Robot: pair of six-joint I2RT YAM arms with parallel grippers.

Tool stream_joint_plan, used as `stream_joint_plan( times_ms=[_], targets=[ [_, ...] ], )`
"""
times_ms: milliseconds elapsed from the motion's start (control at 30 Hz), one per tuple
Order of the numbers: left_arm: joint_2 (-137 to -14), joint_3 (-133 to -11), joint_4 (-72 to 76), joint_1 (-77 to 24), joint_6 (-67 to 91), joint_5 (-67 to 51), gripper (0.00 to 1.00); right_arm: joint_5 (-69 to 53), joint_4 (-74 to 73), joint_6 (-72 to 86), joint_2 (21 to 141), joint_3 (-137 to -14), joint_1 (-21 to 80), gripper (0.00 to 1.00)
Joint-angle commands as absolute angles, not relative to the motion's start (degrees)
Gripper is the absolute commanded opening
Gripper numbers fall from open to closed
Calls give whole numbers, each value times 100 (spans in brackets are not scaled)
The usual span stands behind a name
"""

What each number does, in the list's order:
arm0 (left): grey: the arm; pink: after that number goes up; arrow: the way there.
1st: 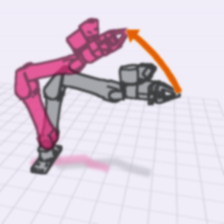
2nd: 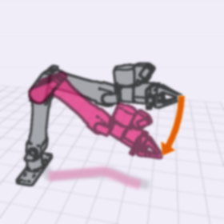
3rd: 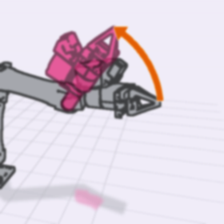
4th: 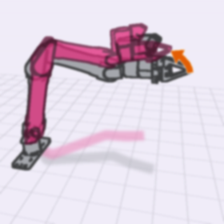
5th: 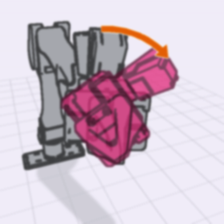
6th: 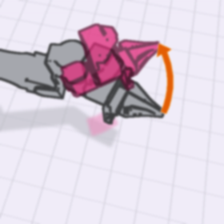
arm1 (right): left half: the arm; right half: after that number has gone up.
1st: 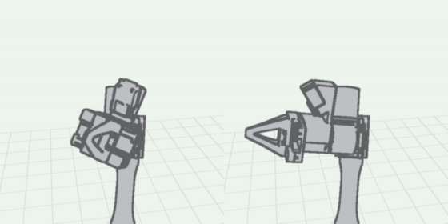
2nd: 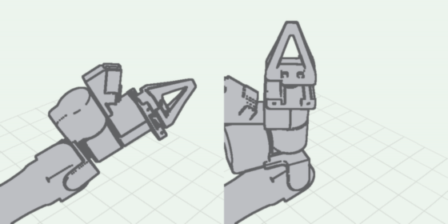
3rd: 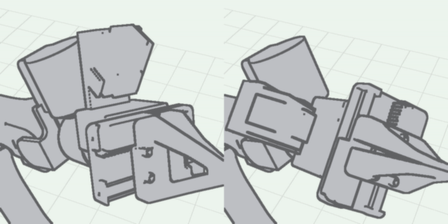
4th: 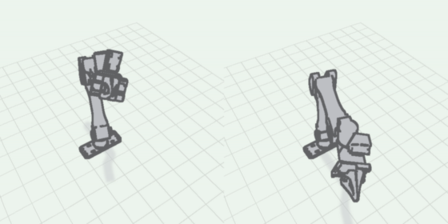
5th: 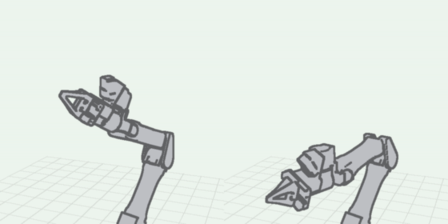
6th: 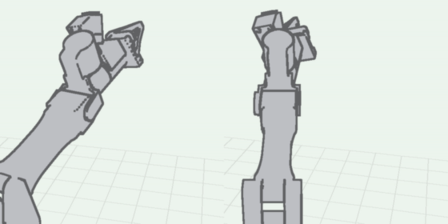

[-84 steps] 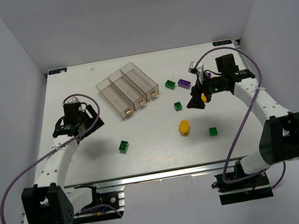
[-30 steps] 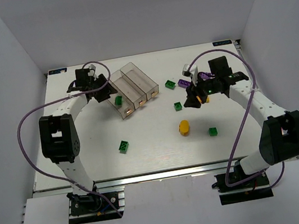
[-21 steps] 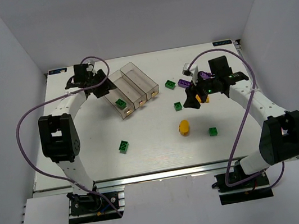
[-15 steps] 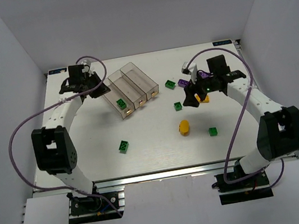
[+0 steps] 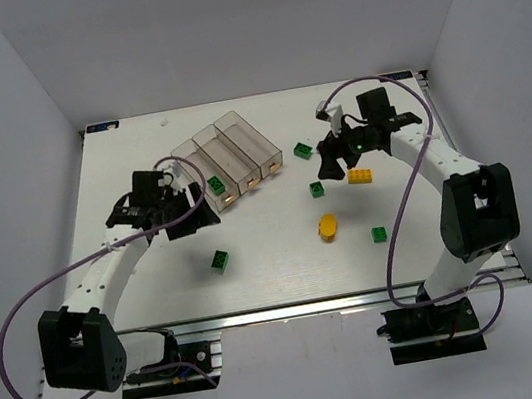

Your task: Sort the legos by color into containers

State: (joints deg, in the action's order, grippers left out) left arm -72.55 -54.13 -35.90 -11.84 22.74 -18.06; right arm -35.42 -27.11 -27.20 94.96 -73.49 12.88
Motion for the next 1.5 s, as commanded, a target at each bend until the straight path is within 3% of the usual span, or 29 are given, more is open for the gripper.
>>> stream_joint_plan(
  times_ms=[0,400,600,867,1033,1100,1267,1333,1467],
  targets=[
    [-6987,-5133,-3841,-1511,2145,-1881,85,-3524,-2689,-2575,9650,-7699,1318,81],
    [-8041,-5115,-3867,-2715,2443,-98,89,-3296,-2690,-2610,9721,-7778,1327,83],
    [-8551,-5317,-3858,-3023,2627,720,84,-3252,-2672,-2672,9624,-7673,1310,83],
    [-8842,-5309,-3630,-3260,2707,747,56,-3226,-2663,-2672,9606,-7673,1301,83],
    [-8842,-5256,-3647,-3313,2698,800,55,-3217,-2663,-2672,9641,-7699,1301,83],
    [-8781,-5221,-3630,-3366,2698,809,49,-3234,-2654,-2672,9650,-7717,1301,83],
    [-8570,-5413,-3630,-3366,2768,738,23,-3217,-2663,-2681,9685,-7787,1292,83],
    [-8360,-5694,-3595,-3366,2873,642,14,-3226,-2698,-2716,9686,-7813,1301,80],
    [-8034,-6160,-3270,-3173,3155,588,9,-3252,-2768,-2742,9773,-7936,1292,70]
  ],
)
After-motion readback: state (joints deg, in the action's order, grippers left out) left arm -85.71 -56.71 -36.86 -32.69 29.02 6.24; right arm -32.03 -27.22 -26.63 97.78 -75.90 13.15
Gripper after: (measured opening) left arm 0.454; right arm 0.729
